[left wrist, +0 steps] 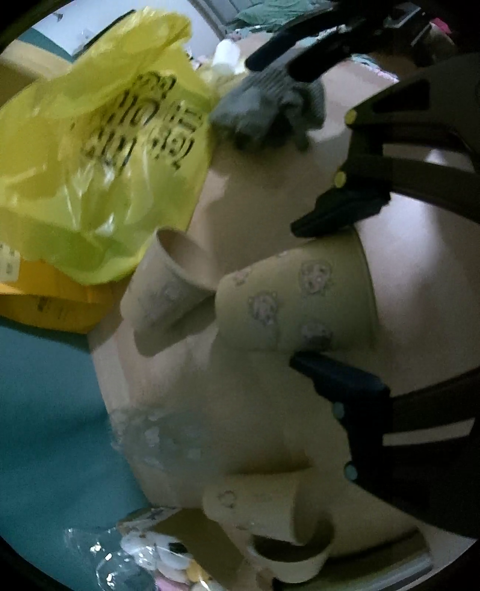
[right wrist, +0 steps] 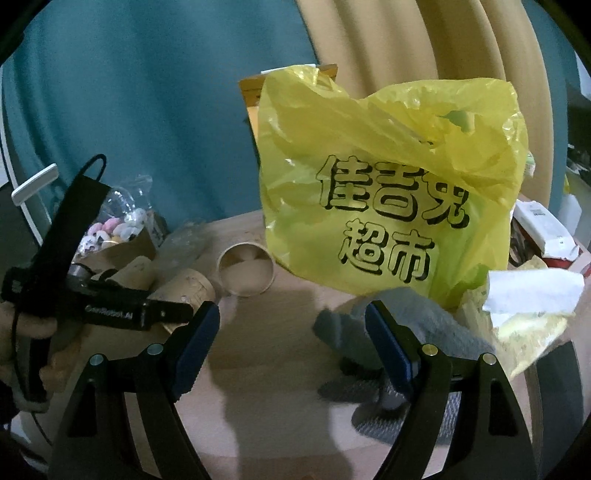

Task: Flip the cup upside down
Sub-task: 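Lift the printed cup with the right gripper and rotate it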

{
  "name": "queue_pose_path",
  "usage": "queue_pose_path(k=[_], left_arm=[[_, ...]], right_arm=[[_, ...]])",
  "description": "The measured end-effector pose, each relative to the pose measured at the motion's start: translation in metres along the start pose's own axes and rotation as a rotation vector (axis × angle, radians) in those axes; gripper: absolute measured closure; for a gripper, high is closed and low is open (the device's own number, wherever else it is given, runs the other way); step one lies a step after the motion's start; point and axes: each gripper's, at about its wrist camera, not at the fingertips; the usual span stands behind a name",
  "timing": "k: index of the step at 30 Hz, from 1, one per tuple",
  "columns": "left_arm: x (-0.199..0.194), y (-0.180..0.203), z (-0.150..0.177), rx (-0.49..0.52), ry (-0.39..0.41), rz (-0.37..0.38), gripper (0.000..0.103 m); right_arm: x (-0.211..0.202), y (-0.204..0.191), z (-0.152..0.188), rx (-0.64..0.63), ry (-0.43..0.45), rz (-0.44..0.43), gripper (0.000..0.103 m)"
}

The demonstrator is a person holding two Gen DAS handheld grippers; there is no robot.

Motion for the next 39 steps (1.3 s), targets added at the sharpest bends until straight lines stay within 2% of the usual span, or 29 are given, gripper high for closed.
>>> queue_pose_path(k=[6, 8, 13, 25, 30, 37, 39], left_arm=[[-0.028, 0.001, 0.038, -0.014, 0.039, 0.047, 0.038], [-0.039, -0.002, 0.057, -0.025, 0.053, 0.064, 0.038], [-0.054, -0.016, 0.11, -0.084, 0.062, 0.085, 0.038], [-0.077, -0.053, 0.206, -0.147, 0.146, 0.066, 0.037], [-0.075, -0.063, 0.218, -0.151, 0.123, 0.088, 0.036], [-0.076, -0.068, 0.216, -0.14, 0.11, 0.105, 0.035], [-0.076, -0.068, 0.216, -0.14, 0.109, 0.101, 0.031]], right_arm=[[-0.019, -0.018, 0.006, -0.024, 0.001, -0.022, 0.019], [-0.025, -0.024, 0.01, -0.03, 0.013, -0.01, 0.019], [-0.037, -0.047, 0.024, -0.072, -0.019, -0.052, 0.019], [-0.044, -0.116, 0.061, -0.111, -0.156, -0.228, 0.019], [-0.039, -0.136, 0.067, -0.091, -0.22, -0.288, 0.019], [-0.03, -0.149, 0.065, -0.082, -0.256, -0.27, 0.019], [-0.027, -0.151, 0.064, -0.079, -0.266, -0.27, 0.019]])
Point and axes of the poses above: each gripper's, at about its wrist camera, not at the fingertips, and x roughly the way its jaws point, y to its right, z to its underside, and after that the axes turned 12 degrees about -x, right-handed
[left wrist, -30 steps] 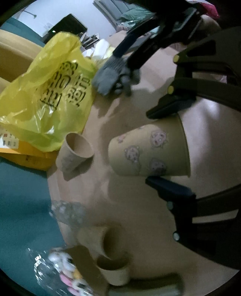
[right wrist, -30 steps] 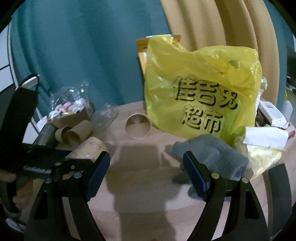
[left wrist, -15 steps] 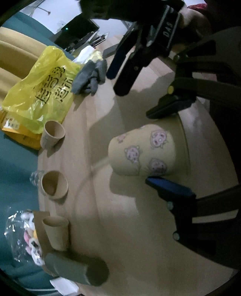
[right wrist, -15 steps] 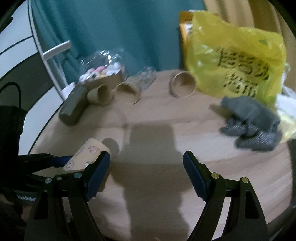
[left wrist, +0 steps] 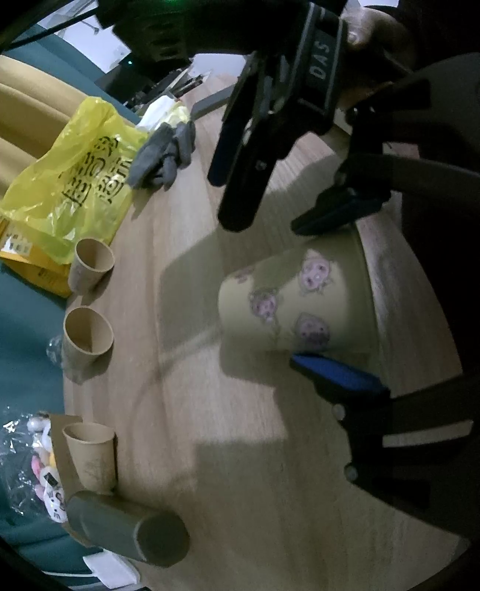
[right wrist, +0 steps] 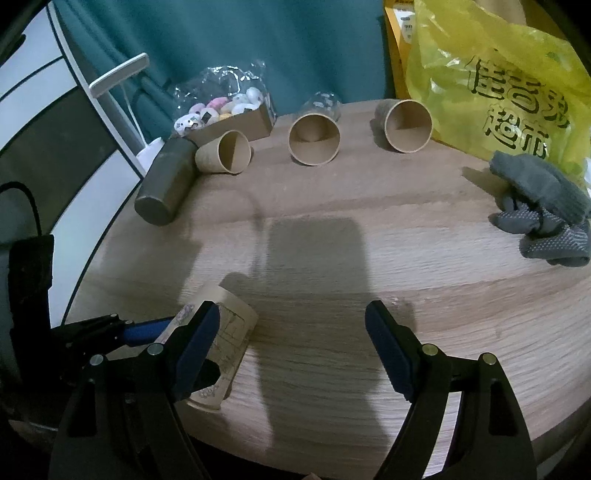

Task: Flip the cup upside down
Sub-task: 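Lift the printed cup with the right gripper and rotate it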

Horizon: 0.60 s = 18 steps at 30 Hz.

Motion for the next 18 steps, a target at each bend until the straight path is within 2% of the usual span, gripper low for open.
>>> queue_pose_path(k=[2, 12, 18], left_arm=[[-0.002, 0.0, 0.001, -0.003, 0.004, 0.012, 0.024], [-0.026, -0.008, 0.011, 0.007, 0.059, -0.017, 0.023], [-0.047, -0.042, 0.016, -0.053, 0.108, -0.03, 0.023]], right_arm=[[0.001, 0.0, -0.001, 0.001, -0.006, -0.003, 0.019], [0.008, -0.002, -0.012, 0.006, -0.051, -0.046, 0.019], [0.027, -0.009, -0.026, 0.033, -0.152, -0.118, 0.019]])
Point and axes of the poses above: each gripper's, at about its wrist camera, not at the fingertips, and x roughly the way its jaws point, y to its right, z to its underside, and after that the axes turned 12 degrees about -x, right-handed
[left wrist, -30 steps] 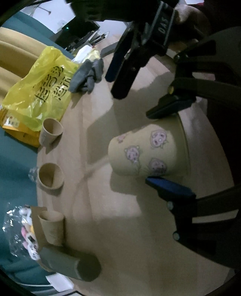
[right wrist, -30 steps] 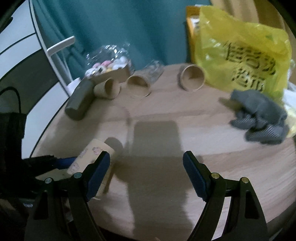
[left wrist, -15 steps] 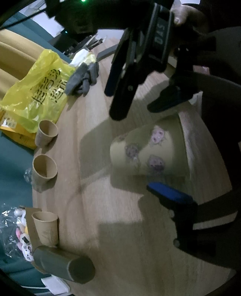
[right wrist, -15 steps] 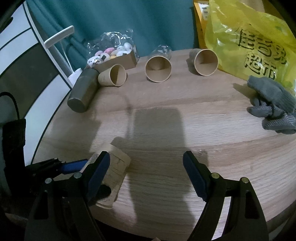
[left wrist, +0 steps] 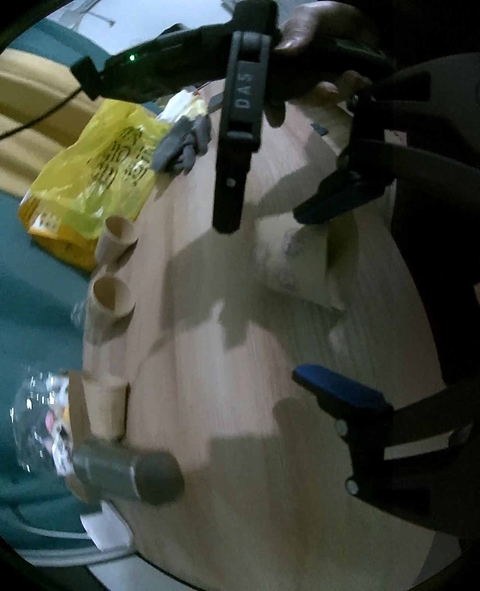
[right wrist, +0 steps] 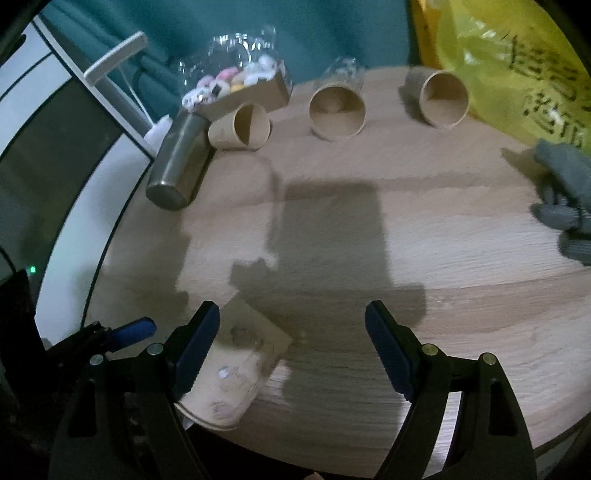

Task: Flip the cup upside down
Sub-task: 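Lift the printed cup with the right gripper and rotate it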

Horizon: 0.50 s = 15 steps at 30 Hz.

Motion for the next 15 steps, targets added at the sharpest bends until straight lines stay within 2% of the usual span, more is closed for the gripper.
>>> queue_pose_path(k=[4, 7, 11, 15], left_arm=[[-0.013, -0.022, 0.0, -0.031, 0.043, -0.02, 0.023], [-0.014, -0.037, -0.003, -0.059, 0.047, -0.011, 0.023], [-0.012, -0.047, -0.007, -0.076, 0.04, 0.004, 0.023], [-0.01, -0.04, -0.007, -0.052, 0.034, 0.018, 0.023]], right_arm=[[0.017, -0.007, -0.008, 0.017, -0.077, -0.043, 0.019], [0.028, -0.009, -0.008, 0.061, -0.123, -0.08, 0.019], [0.028, -0.015, -0.004, 0.085, -0.124, -0.087, 0.019], [0.022, -0.011, 0.001, 0.116, -0.114, -0.072, 0.019]])
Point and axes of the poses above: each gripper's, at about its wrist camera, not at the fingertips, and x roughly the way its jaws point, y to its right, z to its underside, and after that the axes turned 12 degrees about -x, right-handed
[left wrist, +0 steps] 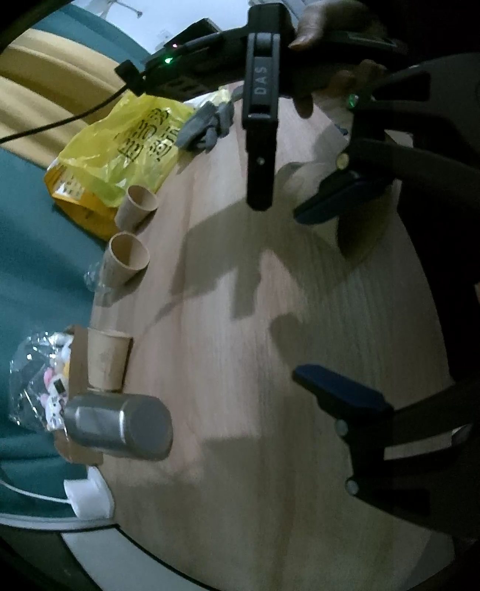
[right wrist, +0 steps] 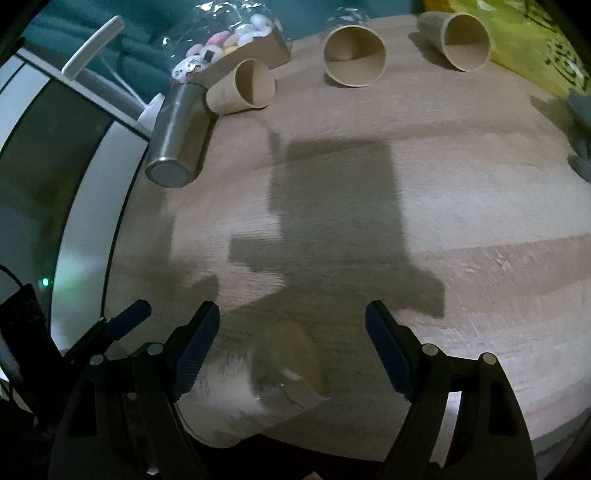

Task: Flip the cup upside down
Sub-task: 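Lift the printed cup with the right gripper and rotate it, then turn the cup rim-down and lower it onto the table with the right gripper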

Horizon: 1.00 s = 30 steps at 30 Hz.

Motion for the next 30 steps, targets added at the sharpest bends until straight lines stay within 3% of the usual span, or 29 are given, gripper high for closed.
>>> queue_pose_path(k=[6, 13, 15, 19, 27, 30], left_arm=[[0.004, 0.0, 0.003, 0.003, -0.012, 0.031, 0.023], [0.01, 0.005, 0.005, 0.01, -0.048, 0.077, 0.023], [0.013, 0.004, 0.002, 0.02, -0.058, 0.076, 0.023], [0.013, 0.004, -0.003, 0.04, -0.06, 0.092, 0.023], [0.019, -0.009, -0.008, -0.019, -0.077, 0.082, 0.023], [0.016, -0.011, -0.013, -0.019, -0.061, 0.079, 0.023]], right_arm=[[-0.024, 0.01, 0.029, 0.115, 0.005, 0.02, 0.019], [-0.018, 0.019, 0.074, 0.361, -0.032, -0.063, 0.02], [-0.018, 0.016, 0.073, 0.36, -0.029, -0.063, 0.021], [-0.013, 0.01, 0.068, 0.343, -0.037, -0.036, 0.043], [-0.006, 0.001, 0.051, 0.283, -0.032, -0.014, 0.044], [-0.011, -0.002, 0.037, 0.229, 0.01, 0.002, 0.044]])
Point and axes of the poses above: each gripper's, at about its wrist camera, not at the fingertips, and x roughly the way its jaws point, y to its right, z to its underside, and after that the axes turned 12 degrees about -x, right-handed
